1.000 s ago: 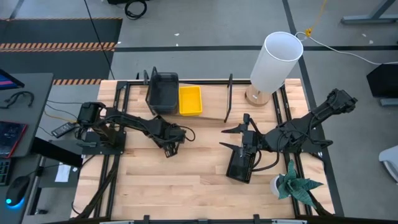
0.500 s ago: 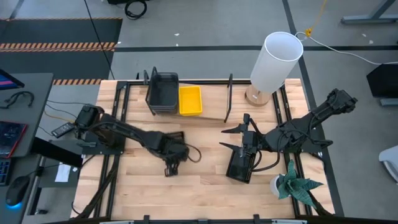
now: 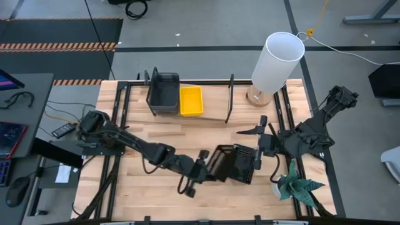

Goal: Stack baskets on shelf by color
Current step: Stack the left black bin on top of the right black bin

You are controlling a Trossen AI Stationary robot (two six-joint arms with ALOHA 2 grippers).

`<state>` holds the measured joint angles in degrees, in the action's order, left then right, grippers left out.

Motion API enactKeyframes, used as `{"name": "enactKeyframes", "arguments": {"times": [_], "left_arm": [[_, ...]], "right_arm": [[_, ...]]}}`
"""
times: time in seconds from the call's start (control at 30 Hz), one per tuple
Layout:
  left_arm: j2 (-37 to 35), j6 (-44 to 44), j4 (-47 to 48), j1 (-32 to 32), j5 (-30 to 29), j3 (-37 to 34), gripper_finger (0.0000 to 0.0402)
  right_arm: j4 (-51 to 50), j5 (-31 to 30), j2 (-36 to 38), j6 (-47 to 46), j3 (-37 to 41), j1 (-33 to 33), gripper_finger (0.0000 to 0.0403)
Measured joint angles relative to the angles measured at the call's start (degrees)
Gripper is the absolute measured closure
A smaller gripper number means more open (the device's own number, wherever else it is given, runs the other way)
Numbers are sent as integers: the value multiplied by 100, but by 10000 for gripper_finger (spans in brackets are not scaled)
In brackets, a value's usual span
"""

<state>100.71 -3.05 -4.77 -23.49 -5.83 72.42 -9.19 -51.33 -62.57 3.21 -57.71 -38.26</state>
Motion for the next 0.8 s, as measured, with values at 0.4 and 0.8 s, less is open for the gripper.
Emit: {"name": "enactKeyframes", "arguments": {"times": [0.4,0.8], "left_arm": [[1447,391,-1494,312,-36,785,395],[3179,245,1377,497,-229,3499,395]], "right_arm": [[58,-1798,85,94,2,-884,208],[51,-2065,74,80,4,-1021,208]]}}
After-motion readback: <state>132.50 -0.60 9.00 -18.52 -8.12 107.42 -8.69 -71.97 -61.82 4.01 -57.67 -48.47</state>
